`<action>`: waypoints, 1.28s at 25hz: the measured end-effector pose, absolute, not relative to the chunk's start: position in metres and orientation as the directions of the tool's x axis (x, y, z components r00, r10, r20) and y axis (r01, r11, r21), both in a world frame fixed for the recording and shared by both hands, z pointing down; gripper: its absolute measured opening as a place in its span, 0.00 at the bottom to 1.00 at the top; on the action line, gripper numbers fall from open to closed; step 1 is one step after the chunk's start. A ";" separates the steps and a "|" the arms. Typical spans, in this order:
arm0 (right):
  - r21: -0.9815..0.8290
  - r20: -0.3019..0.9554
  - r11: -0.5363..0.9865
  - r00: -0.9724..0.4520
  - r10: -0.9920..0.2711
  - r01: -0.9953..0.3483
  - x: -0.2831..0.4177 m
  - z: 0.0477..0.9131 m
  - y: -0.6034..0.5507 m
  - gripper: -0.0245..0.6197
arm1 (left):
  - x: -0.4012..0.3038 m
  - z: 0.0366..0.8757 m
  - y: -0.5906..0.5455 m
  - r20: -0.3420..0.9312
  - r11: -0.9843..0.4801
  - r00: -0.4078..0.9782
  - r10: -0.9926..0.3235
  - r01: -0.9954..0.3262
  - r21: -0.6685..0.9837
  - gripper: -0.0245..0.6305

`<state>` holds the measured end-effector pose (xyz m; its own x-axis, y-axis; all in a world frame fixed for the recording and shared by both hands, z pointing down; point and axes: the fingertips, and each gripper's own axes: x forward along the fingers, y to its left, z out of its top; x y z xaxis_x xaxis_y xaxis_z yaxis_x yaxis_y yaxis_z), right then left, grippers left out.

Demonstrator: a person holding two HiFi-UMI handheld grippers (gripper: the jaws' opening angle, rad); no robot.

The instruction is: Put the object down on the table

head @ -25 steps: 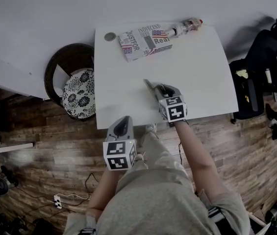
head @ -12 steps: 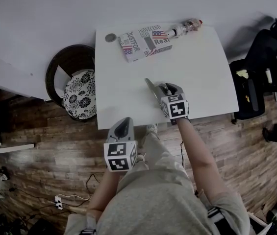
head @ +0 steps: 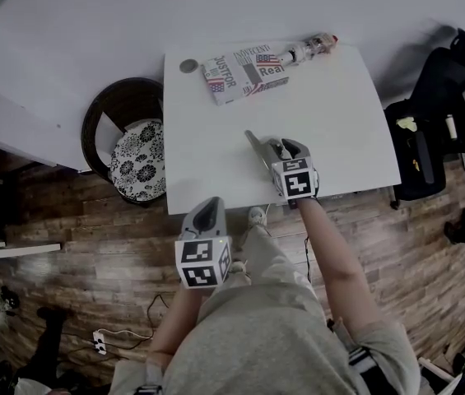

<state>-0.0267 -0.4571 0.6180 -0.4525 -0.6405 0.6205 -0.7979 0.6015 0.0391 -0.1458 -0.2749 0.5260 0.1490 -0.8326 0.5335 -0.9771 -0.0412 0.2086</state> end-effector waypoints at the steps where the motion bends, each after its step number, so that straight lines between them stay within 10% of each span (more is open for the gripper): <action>1: 0.041 0.616 0.596 -0.449 -0.647 -0.802 -0.024 0.616 -0.454 0.26 | -0.146 0.524 -0.272 0.529 -0.043 0.149 -0.836 -0.977 0.208 0.05; 32: -0.041 0.341 0.596 -0.572 -0.746 -0.802 -0.006 0.469 -0.231 0.03 | -0.127 0.484 -0.159 0.440 -0.105 0.170 -0.882 -0.980 0.168 0.05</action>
<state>-0.0059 -0.2306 0.4691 -0.5720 -0.7461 0.3407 -0.8019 0.5961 -0.0410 -0.1273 -0.1591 0.4840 0.1698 -0.8817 0.4403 -0.9802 -0.1049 0.1680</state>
